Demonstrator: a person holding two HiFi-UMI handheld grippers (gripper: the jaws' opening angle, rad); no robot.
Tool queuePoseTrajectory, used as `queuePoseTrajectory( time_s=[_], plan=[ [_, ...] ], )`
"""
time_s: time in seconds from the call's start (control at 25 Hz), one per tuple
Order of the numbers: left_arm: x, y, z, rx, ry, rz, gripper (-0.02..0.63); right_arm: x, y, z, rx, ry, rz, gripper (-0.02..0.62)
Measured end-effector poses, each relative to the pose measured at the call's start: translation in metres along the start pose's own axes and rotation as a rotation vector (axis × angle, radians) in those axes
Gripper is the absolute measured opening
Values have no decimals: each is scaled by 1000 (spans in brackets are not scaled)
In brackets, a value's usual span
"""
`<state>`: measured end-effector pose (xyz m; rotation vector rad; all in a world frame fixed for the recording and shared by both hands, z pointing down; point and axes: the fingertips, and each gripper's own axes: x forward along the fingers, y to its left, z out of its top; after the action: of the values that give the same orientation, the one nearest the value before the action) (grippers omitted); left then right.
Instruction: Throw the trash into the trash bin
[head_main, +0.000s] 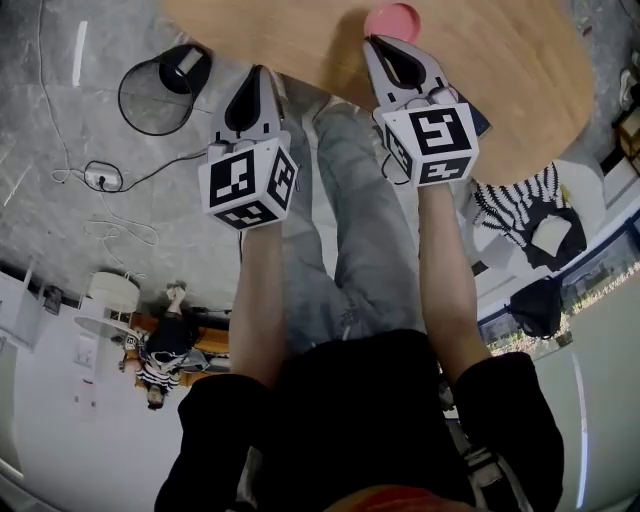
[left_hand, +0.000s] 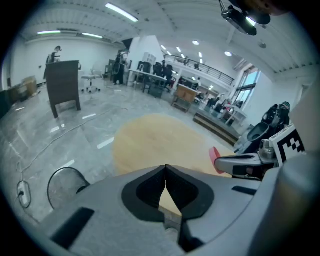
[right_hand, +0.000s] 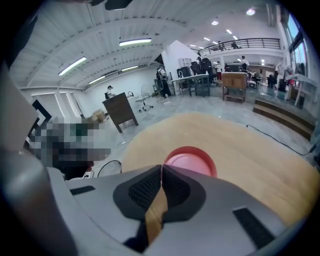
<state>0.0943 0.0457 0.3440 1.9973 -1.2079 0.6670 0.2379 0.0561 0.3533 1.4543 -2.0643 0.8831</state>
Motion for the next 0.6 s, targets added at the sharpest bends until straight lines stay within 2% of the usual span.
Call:
queuePoseTrajectory(
  time_s=[0.28, 0.6],
  plan=[
    [-52, 95, -10, -152, -54, 158, 9, 45, 89, 12, -53, 44, 151, 14],
    [-90, 185, -34, -305, -105, 267, 9, 108, 199, 10, -155, 110, 319, 14]
  ],
)
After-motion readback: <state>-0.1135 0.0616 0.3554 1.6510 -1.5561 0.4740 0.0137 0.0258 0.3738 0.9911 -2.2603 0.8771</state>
